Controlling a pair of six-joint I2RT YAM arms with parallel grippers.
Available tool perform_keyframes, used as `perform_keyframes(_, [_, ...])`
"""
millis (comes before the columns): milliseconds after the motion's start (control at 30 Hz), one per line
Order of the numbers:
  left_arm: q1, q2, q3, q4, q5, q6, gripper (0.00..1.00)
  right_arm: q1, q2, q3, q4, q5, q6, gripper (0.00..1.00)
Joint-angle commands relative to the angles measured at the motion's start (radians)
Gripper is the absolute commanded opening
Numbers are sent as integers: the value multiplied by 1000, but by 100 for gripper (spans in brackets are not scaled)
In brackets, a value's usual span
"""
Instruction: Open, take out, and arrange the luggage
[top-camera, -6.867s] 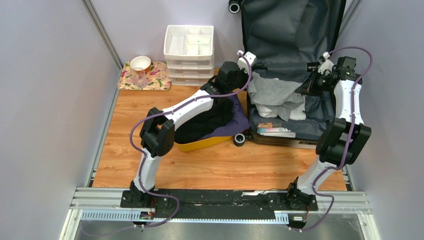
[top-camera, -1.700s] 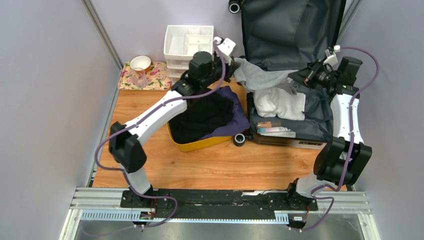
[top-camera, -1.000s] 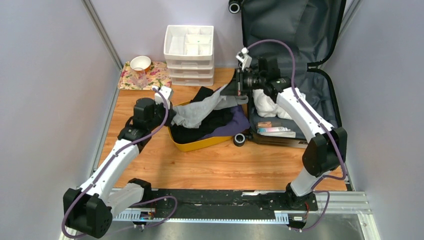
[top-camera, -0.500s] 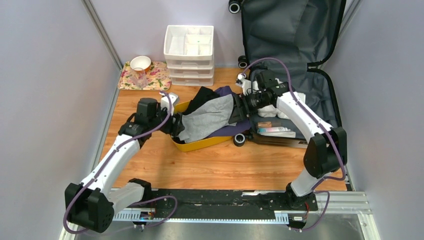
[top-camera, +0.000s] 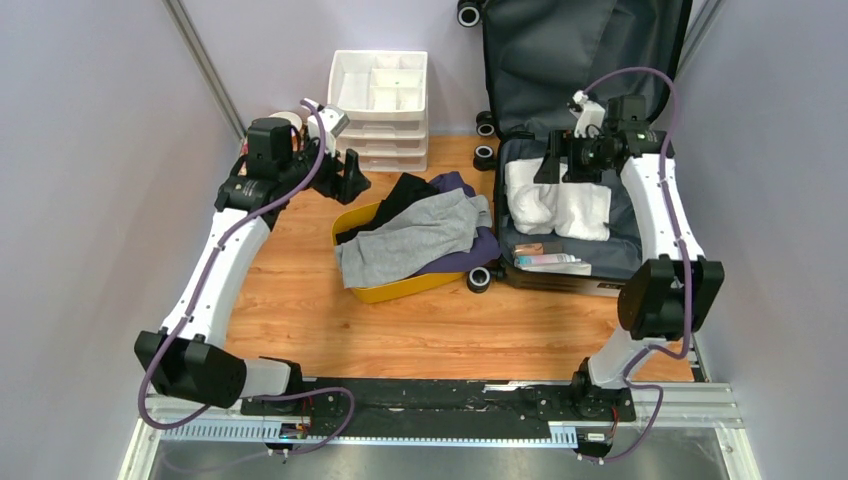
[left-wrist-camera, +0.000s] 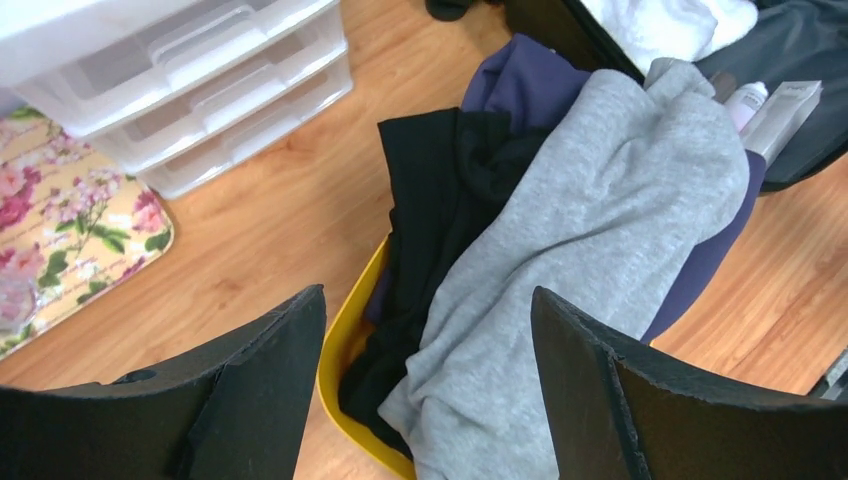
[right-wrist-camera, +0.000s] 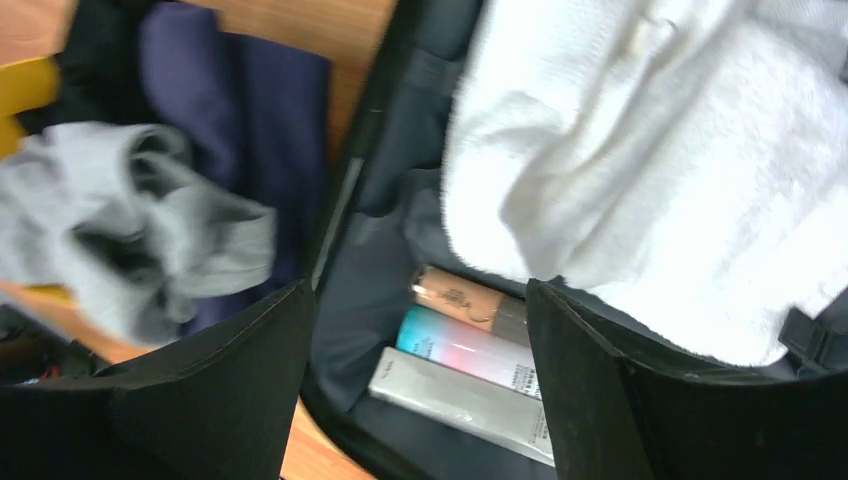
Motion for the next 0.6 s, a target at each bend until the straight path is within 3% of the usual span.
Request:
perform_keyframes(0, [3,53,58,12,83,-38,82,13,96,-17,42,209,59,82])
perform_keyframes(200, [-8,89,26,136,163,-174,83,11,219,-24,71,238,159,86])
perform_keyframes(367, [-91,148,81,133,136,-136,83,11,305,8,76,339,207,88])
perform_keyframes(567, [-187,242,130,178,134,-142,84,10,376,25,77,181,250,88])
